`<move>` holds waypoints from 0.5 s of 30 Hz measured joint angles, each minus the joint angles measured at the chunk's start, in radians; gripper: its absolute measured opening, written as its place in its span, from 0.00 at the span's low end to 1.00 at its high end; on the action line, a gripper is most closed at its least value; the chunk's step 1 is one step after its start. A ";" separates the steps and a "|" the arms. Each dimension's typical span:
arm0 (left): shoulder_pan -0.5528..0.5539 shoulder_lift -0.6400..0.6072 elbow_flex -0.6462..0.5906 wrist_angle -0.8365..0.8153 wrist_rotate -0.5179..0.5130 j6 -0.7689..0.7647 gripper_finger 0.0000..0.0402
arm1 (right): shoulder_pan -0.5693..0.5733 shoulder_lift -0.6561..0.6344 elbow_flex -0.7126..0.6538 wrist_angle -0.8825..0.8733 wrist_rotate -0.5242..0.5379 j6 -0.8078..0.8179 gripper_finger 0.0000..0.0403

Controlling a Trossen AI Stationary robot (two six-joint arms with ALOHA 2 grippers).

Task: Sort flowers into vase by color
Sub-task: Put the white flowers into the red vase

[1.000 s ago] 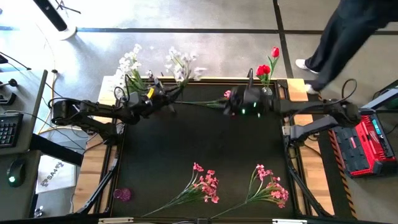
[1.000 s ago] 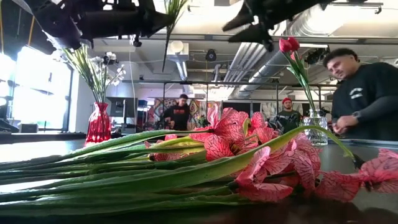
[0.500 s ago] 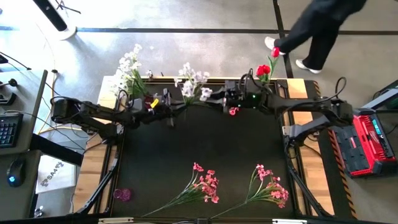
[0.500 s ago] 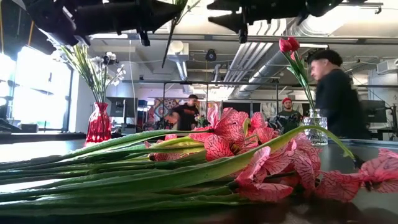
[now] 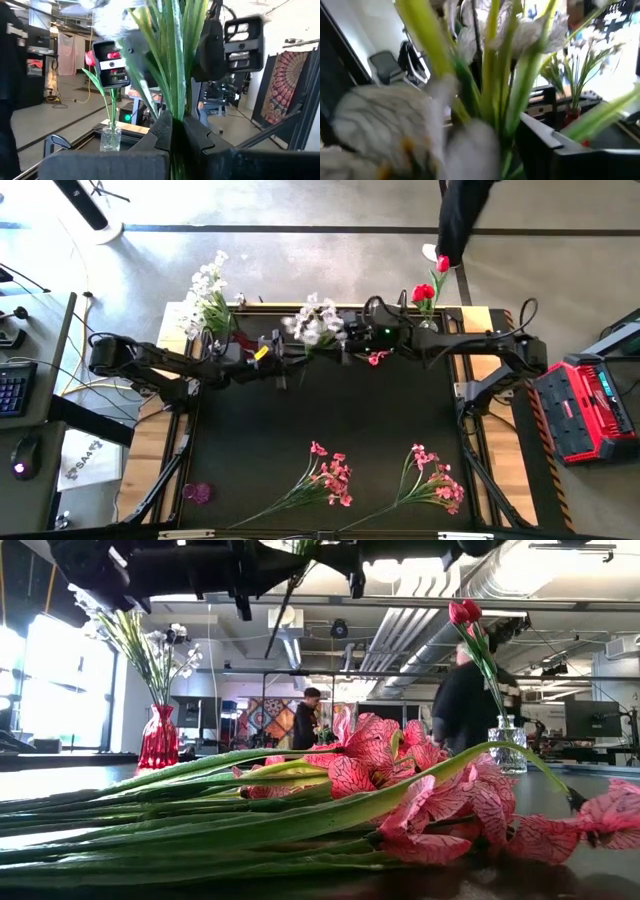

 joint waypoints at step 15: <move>-0.028 0.007 0.004 -0.136 -0.066 -0.148 0.32 | 0.000 0.007 0.256 -0.599 0.036 -0.225 0.01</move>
